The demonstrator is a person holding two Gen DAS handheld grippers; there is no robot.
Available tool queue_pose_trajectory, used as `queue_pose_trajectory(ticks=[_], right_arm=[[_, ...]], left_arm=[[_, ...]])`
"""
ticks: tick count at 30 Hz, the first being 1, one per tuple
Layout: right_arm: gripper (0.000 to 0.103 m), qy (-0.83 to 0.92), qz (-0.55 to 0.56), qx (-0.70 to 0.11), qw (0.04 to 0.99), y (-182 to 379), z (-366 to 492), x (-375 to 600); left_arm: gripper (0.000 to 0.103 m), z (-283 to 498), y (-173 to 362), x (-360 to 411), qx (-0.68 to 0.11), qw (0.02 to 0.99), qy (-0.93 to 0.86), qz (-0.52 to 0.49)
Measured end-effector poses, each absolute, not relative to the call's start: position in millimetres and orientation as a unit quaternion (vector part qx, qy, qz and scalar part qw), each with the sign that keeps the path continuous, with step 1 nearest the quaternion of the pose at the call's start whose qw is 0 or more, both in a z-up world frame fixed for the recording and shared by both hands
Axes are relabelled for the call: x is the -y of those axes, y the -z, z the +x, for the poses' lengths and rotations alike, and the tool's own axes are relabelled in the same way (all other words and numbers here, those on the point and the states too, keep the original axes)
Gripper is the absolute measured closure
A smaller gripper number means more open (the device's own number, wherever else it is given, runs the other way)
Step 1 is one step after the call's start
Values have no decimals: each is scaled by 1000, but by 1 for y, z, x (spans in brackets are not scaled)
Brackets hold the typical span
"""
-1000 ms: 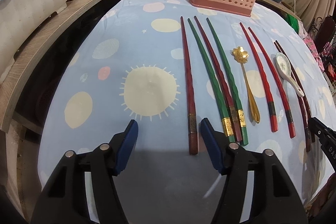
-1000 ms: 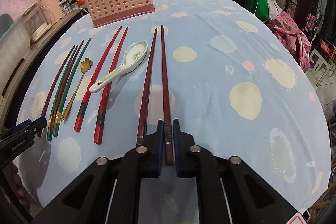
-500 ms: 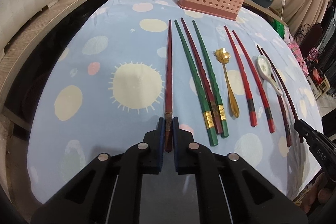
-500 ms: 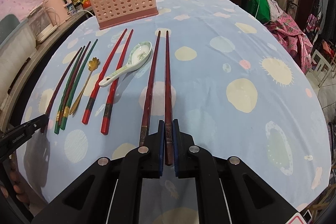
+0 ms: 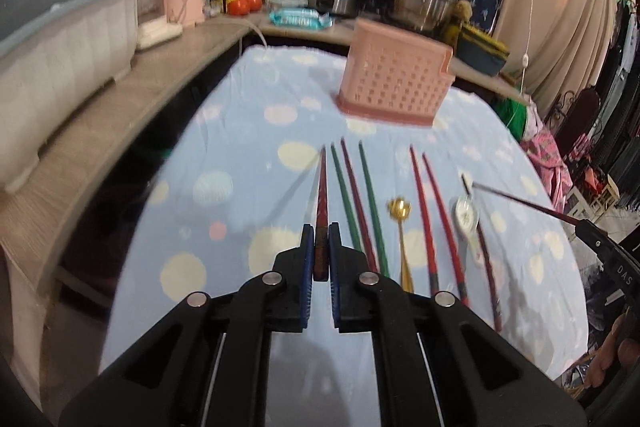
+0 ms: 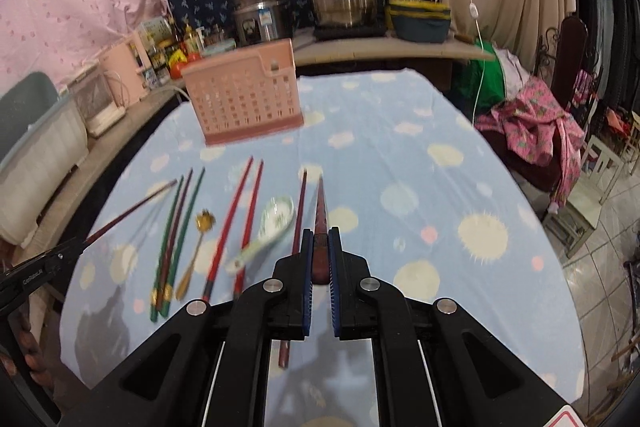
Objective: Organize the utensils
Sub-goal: 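Lift both held chopsticks and lower them upright into the pink basket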
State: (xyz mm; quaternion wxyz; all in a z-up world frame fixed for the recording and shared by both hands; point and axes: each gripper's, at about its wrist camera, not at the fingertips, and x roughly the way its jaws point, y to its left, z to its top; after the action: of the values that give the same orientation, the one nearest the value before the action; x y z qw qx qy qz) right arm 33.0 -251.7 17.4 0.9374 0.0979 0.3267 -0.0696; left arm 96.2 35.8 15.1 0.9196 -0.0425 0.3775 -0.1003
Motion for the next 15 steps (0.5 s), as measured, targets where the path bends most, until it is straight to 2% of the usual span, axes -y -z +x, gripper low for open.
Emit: queue_pose_trajectory(ticks=[7, 15], right_arm=[[96, 68, 88, -271, 956, -68, 63, 265], [96, 50, 86, -242, 965, -105, 98, 276]], left_arm=[[96, 125, -74, -33, -310, 944, 101, -47], [96, 160, -134, -26, -253, 960, 111, -49]])
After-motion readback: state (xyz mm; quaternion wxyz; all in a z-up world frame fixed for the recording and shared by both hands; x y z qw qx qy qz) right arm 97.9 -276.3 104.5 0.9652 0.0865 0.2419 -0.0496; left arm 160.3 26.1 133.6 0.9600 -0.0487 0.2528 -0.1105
